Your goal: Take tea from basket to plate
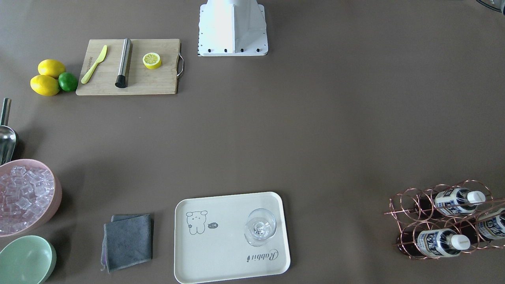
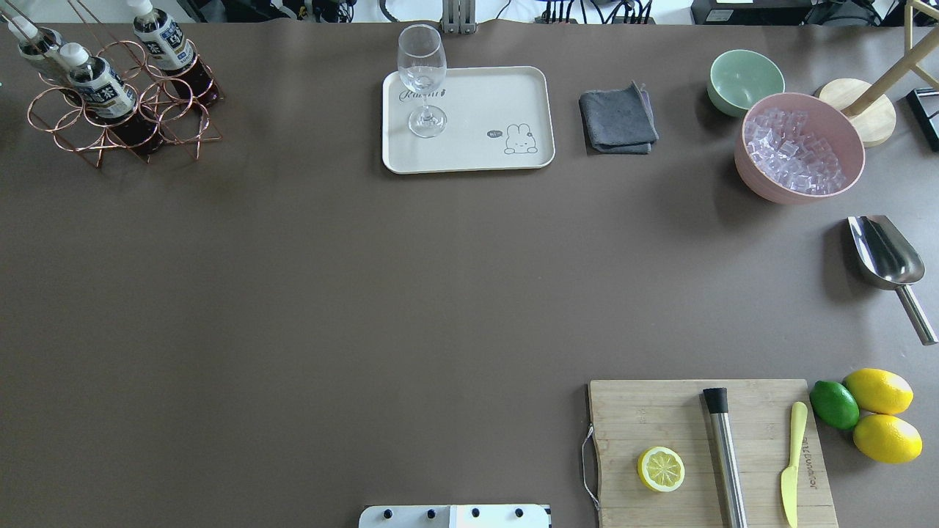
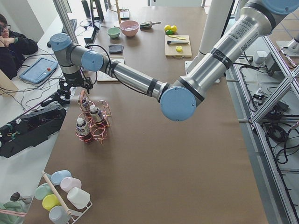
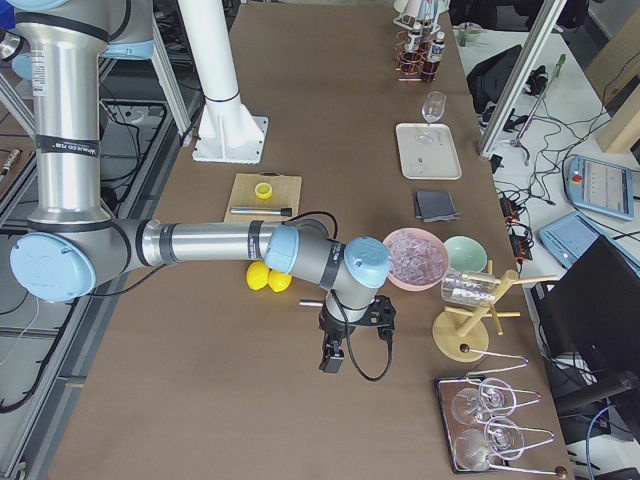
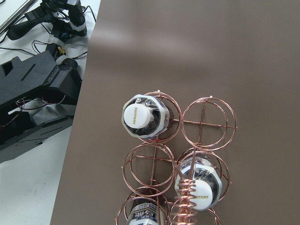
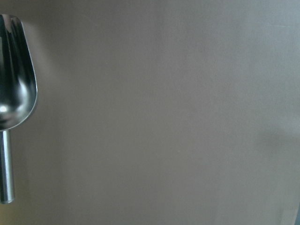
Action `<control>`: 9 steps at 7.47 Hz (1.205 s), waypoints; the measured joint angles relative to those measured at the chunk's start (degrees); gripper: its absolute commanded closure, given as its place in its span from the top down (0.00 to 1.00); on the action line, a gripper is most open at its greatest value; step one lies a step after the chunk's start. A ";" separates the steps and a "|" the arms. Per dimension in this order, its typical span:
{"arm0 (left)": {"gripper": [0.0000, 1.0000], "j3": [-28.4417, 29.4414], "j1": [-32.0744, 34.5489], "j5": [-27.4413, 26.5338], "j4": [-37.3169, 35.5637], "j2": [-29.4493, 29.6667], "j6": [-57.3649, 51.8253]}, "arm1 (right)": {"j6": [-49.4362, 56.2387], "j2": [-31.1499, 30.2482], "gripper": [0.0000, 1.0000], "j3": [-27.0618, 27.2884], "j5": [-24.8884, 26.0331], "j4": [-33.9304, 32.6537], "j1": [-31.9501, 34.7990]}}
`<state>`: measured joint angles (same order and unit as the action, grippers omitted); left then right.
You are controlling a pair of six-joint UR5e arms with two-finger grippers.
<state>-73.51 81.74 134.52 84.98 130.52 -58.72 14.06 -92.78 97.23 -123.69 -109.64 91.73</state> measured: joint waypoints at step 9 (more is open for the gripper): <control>0.00 -0.45 0.32 0.15 -0.15 -1.75 -4.63 | -0.12 0.19 1.00 -0.34 -0.02 0.00 0.12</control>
<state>-73.97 82.06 134.67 84.83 128.77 -63.34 13.94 -92.60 96.88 -123.71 -109.64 91.85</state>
